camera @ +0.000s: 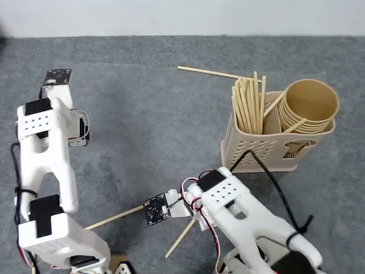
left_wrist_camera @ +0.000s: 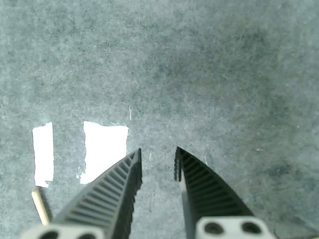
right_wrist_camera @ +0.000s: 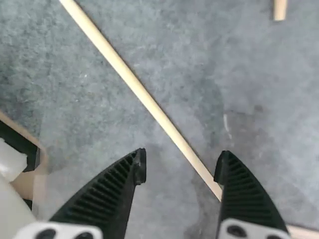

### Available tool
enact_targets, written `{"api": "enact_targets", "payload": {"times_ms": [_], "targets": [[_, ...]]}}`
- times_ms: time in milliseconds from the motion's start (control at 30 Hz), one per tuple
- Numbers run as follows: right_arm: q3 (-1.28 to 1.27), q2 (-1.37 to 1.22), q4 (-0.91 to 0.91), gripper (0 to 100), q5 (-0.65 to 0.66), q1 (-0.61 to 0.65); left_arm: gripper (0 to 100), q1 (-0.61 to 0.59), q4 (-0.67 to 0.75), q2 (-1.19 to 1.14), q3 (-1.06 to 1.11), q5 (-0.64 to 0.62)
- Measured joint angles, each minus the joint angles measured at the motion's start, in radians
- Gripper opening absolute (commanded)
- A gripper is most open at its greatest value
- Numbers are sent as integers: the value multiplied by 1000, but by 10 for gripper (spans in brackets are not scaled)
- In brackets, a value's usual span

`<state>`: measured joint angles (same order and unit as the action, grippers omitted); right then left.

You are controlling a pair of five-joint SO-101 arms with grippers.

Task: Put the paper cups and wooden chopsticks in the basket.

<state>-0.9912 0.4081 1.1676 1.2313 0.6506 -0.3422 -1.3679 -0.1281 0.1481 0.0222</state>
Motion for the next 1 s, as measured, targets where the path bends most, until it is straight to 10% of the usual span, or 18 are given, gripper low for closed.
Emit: {"api": "enact_targets", "payload": {"times_ms": [367,1000], "targets": [[20,-150,-123,16,0,17,104,0,0,0,25,0],[153,78,103,9,-184,48,104,0,12,0,25,0]]}}
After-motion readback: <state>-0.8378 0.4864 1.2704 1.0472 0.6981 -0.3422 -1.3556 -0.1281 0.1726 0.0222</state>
